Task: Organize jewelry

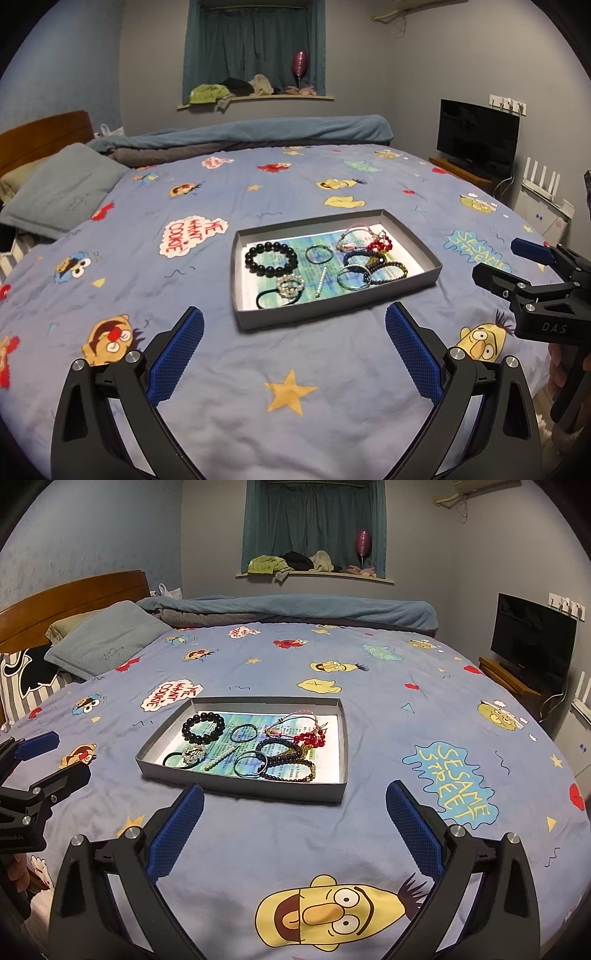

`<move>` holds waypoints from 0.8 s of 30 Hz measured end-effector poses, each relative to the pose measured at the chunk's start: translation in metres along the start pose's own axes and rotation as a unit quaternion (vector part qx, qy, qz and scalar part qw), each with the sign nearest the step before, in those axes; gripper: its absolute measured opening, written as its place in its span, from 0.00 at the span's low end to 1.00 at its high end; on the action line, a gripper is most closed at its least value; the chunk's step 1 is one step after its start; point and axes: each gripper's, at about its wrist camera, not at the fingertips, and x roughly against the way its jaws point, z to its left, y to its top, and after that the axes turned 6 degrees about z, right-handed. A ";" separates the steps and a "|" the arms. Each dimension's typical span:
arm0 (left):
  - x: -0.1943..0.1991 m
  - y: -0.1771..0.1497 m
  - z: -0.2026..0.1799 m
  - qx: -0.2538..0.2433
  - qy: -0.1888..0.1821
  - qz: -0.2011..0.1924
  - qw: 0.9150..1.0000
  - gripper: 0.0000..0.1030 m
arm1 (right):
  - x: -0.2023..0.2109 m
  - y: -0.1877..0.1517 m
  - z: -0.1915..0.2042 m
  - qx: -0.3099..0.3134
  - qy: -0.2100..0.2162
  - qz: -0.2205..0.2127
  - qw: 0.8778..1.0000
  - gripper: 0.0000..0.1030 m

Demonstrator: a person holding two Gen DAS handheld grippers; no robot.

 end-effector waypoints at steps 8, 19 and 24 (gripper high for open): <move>-0.002 -0.001 0.002 0.001 0.000 0.003 1.000 0.95 | -0.001 0.000 -0.001 -0.001 0.001 0.001 1.000 0.95; -0.003 0.000 0.001 0.000 0.002 0.007 1.000 0.95 | -0.003 0.000 0.001 0.001 0.003 0.002 1.000 0.95; -0.003 0.000 0.000 0.000 0.002 0.007 1.000 0.95 | -0.003 0.000 0.001 0.002 0.003 0.001 1.000 0.95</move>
